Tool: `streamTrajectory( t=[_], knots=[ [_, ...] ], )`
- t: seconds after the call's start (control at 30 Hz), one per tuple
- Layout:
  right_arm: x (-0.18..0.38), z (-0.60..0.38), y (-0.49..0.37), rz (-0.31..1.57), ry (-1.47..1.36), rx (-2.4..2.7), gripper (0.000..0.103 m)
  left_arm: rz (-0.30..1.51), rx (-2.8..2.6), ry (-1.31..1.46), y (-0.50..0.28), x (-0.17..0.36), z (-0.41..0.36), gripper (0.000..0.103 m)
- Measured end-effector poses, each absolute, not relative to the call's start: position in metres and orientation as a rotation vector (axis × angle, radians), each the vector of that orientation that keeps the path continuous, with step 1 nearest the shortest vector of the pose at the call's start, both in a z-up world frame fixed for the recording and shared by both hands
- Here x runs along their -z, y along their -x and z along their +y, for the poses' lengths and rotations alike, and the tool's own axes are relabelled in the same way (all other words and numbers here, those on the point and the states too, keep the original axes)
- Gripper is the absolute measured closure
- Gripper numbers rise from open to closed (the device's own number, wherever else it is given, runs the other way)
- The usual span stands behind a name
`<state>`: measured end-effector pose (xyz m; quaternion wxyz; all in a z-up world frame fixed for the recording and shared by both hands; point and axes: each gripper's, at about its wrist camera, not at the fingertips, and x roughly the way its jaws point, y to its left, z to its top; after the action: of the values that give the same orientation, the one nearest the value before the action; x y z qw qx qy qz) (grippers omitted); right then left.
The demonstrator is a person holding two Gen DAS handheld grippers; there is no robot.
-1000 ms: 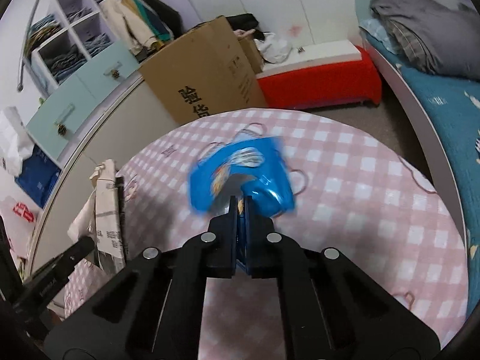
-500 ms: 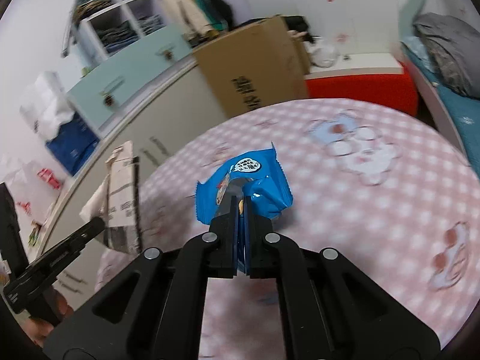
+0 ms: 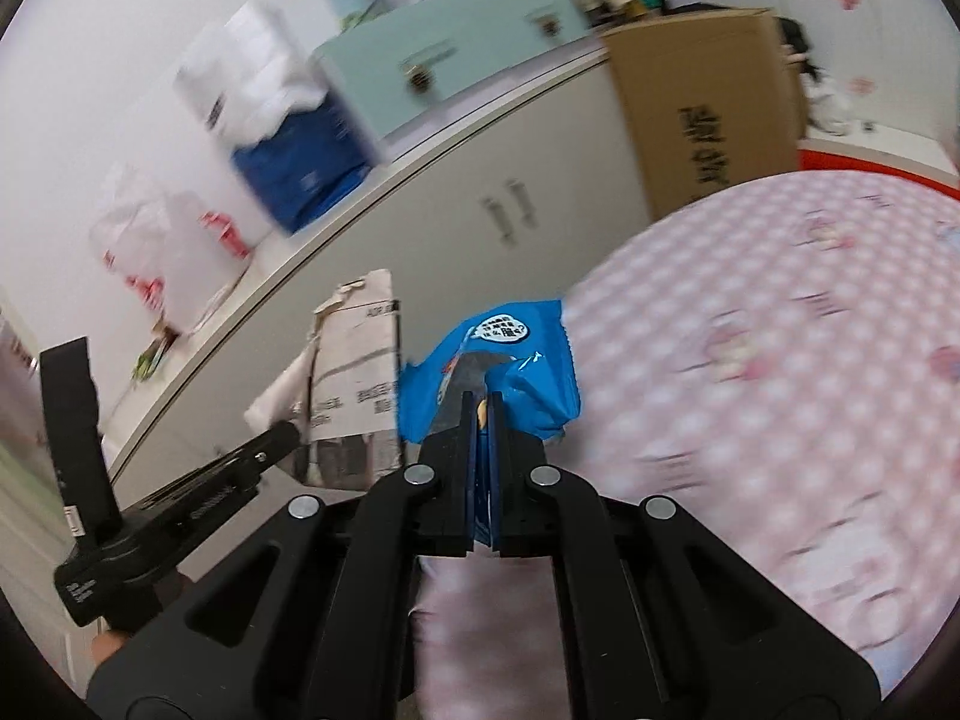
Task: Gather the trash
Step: 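Carry the newspaper bundle and blue packet over the wastebasket with both tools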
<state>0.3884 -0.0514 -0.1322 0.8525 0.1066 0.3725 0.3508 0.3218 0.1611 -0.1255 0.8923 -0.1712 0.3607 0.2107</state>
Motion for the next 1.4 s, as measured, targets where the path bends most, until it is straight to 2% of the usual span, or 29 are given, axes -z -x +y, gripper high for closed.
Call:
streamTrajectory(
  t=[0.27, 0.53, 0.73, 0.9, 1.0, 1.1, 1.17, 1.4],
  knots=[
    [0.164, 0.049, -0.368, 0.85, -0.156, -0.776, 0.1, 0.808, -0.537, 0.451, -0.286, 0.172, 0.25, 0.093],
    [0.211, 0.11, -0.36, 0.925, -0.102, -0.766, 0.1, 0.913, -0.654, 0.535, -0.269, 0.235, 0.327, 0.093],
    [0.242, 0.14, -0.364, 0.984, -0.073, -0.767, 0.1, 1.032, -0.618, 0.58, -0.283, 0.287, 0.345, 0.092],
    [0.258, 0.155, -0.367, 1.008, -0.058, -0.761, 0.1, 1.079, -0.572, 0.593, -0.3, 0.31, 0.346, 0.089],
    [0.266, 0.161, -0.37, 1.017, -0.058, -0.749, 0.1, 1.089, -0.543, 0.615, -0.304, 0.319, 0.35, 0.081],
    [0.273, 0.164, -0.371, 1.025, -0.058, -0.738, 0.1, 1.088, -0.521, 0.628, -0.307, 0.325, 0.347, 0.065],
    [0.278, 0.167, -0.371, 1.039, -0.059, -0.74, 0.1, 1.082, -0.519, 0.624, -0.307, 0.326, 0.346, 0.047],
    [0.285, 0.17, -0.371, 1.056, -0.048, -0.749, 0.099, 1.083, -0.509, 0.604, -0.305, 0.324, 0.342, 0.04]
  ],
)
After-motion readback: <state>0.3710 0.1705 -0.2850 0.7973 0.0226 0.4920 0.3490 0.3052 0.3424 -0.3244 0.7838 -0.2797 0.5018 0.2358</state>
